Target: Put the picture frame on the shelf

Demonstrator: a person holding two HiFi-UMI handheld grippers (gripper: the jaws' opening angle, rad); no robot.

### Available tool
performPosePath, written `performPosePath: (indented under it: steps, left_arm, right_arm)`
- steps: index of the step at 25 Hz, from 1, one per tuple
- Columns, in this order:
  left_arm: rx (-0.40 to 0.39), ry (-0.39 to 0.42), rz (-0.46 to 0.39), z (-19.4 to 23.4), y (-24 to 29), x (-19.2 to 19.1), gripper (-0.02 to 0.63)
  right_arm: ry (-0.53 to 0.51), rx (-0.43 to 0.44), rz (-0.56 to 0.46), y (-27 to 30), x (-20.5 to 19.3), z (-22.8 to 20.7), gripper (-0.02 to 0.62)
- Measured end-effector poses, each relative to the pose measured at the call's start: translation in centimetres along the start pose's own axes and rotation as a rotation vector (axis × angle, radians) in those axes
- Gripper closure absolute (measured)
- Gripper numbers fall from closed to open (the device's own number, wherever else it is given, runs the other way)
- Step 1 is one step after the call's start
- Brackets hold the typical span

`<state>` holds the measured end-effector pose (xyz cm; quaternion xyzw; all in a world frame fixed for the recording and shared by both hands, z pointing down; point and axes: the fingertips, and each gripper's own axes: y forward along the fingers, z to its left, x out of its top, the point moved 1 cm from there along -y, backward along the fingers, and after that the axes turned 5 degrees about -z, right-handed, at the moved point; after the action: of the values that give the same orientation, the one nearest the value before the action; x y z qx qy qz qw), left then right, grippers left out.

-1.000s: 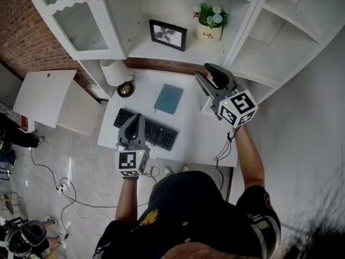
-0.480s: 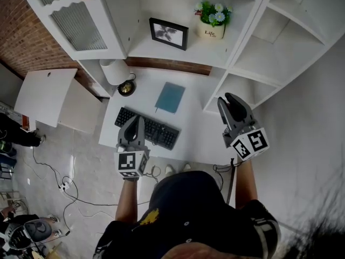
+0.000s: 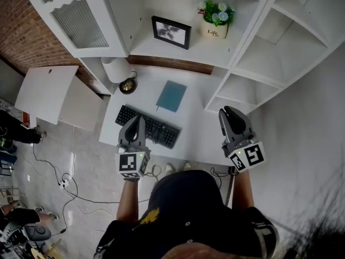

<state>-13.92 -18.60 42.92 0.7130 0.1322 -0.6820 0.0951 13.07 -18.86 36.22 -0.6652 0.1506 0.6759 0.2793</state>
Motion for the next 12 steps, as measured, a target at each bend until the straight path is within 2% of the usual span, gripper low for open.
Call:
performPosePath:
  steps: [4,12]
  left_arm:
    - [0.018,-0.002,0.014,0.44,-0.02,-0.21,0.589]
    - [0.007,0.01,0.006,0.2,-0.27,-0.12,0.589]
  right_arm:
    - [-0.046,0.013,0.008,0.21,0.26,0.34,0.545]
    - [-0.037,0.003,0.017,-0.36,0.06,0.29,0.565]
